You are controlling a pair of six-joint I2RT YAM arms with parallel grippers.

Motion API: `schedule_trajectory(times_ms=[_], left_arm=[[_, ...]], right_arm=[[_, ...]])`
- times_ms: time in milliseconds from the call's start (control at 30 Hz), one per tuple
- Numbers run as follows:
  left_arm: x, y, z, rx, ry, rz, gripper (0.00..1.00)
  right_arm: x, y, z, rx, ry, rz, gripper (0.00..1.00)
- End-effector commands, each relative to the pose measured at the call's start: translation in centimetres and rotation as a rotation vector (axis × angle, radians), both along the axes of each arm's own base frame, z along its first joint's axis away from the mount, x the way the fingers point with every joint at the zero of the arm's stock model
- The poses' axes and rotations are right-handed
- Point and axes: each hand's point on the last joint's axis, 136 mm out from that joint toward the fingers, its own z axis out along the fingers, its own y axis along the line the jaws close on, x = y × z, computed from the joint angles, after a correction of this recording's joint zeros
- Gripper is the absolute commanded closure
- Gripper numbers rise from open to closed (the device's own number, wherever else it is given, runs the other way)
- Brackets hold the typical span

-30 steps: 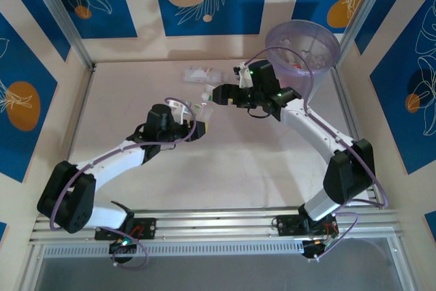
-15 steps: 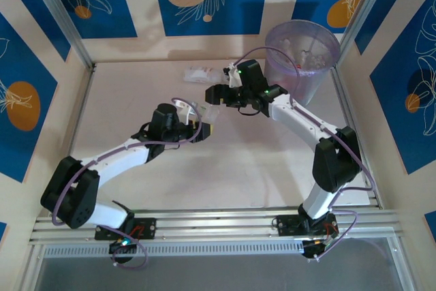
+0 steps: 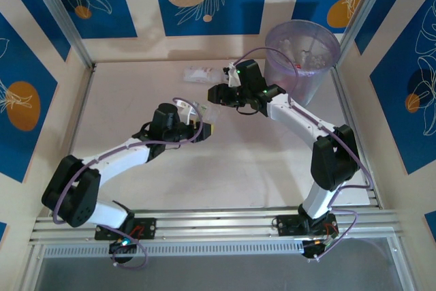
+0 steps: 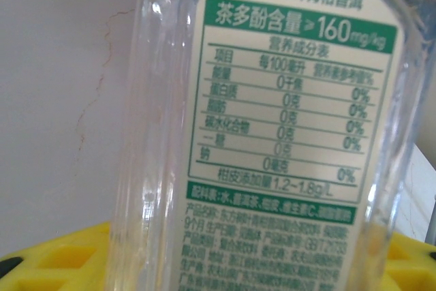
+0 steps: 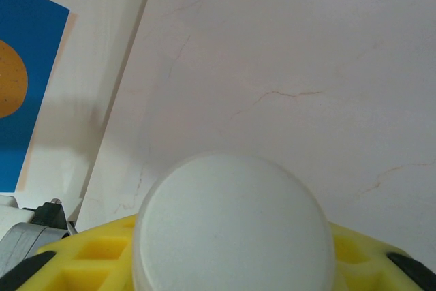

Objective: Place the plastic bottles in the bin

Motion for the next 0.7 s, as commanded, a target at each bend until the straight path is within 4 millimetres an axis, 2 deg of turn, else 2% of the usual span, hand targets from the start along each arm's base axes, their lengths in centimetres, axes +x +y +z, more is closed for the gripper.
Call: schedule_trajectory(times_ms=[0, 33, 67, 167, 300, 500, 667], left_arm=[[0.1, -1.0, 1.9, -0.020, -0.057, -0.038, 0.26], [0.0, -1.0, 2.0, -0.022, -0.059, -0.040, 0.06], [-0.1, -0.9, 2.1, -0.024, -0.060, -0.042, 0.00], [-0.6, -0.8, 2.3, -0.027, -0.060, -0.050, 0.00], [-1.3, -0.2, 2.1, -0.023, -0.052, -0.043, 0.00], [-2.9, 0.6, 2.0, -0.068, -0.046, -0.030, 0.00], [-3.5, 1.5, 0.7, -0.025, -0.027, -0.014, 0.00]], right_arm=[[0.5, 0.2, 1.0, -0.013, -0.058, 0.009, 0.63], [0.5, 0.1, 1.1, -0.014, -0.062, 0.007, 0.63], [0.5, 0.2, 1.3, -0.012, -0.069, 0.008, 0.63], [0.8, 0.0, 2.1, -0.019, -0.095, 0.006, 0.64], [1.5, -1.1, 4.3, -0.053, -0.167, -0.011, 0.66], [3.3, -4.8, 9.7, -0.158, -0.338, -0.081, 0.67], [5.0, -8.9, 15.1, -0.261, -0.514, -0.182, 0.67]])
